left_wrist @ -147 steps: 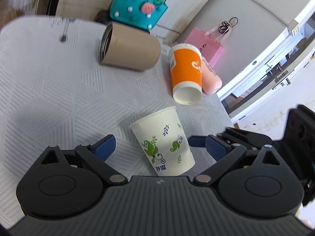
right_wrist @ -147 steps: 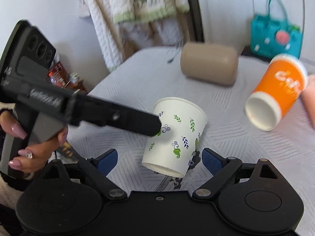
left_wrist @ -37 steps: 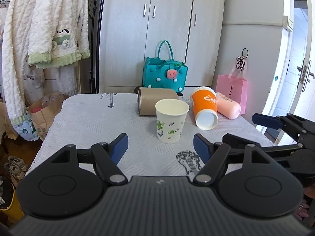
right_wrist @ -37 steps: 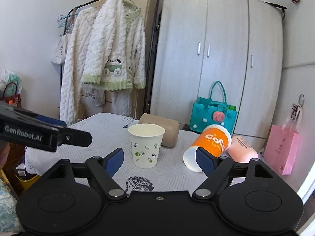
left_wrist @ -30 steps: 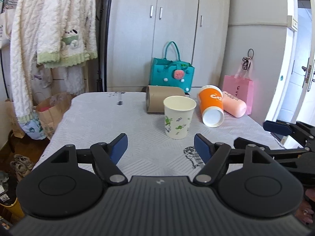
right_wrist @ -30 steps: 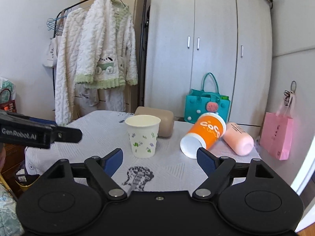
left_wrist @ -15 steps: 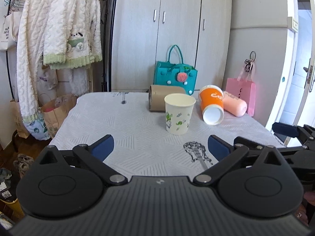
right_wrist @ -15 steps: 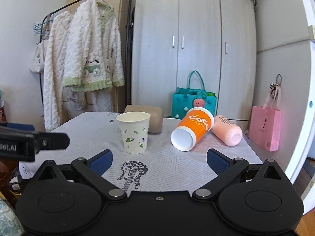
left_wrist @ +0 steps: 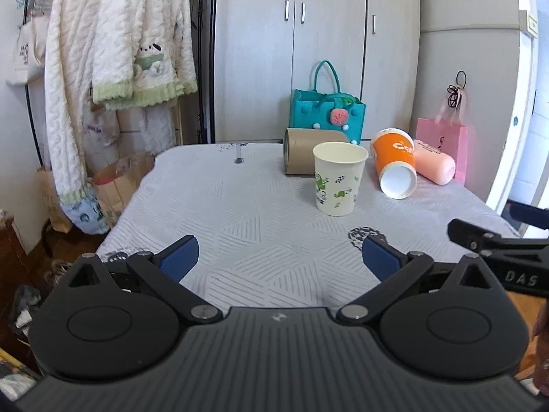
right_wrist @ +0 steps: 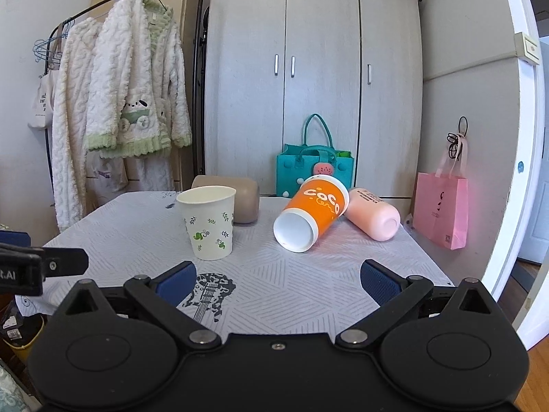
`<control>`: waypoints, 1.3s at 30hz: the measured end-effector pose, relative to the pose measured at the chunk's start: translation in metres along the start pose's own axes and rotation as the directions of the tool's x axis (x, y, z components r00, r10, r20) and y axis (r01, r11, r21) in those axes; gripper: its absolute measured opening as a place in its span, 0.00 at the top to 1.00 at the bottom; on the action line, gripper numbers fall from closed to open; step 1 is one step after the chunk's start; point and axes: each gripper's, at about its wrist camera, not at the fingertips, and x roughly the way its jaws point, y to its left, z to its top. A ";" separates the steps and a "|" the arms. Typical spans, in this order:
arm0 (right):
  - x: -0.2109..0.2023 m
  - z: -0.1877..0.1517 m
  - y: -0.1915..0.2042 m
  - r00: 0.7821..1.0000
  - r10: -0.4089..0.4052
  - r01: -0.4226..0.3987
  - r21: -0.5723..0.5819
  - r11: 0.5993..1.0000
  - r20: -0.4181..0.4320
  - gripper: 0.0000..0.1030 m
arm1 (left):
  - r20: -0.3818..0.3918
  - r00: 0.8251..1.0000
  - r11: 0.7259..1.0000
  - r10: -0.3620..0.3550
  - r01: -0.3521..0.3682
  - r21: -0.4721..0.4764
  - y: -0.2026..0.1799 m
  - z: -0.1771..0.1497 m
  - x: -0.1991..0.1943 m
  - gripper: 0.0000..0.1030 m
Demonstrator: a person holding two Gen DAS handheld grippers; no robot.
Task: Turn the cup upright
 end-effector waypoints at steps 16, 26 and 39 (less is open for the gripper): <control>-0.001 -0.001 -0.002 1.000 -0.016 0.016 0.024 1.000 0.009 0.00 | -0.019 1.000 1.000 0.017 -0.018 -0.024 0.003 -0.009 0.002 0.00; 0.003 -0.004 -0.004 0.999 -0.044 0.044 0.040 0.998 -0.013 0.00 | -0.024 1.000 0.999 0.017 -0.018 -0.032 0.005 -0.012 0.003 0.00; 0.002 -0.006 0.000 0.999 -0.037 0.037 0.031 0.999 -0.019 0.00 | -0.031 0.999 0.999 0.020 -0.021 -0.032 0.001 -0.015 0.004 0.00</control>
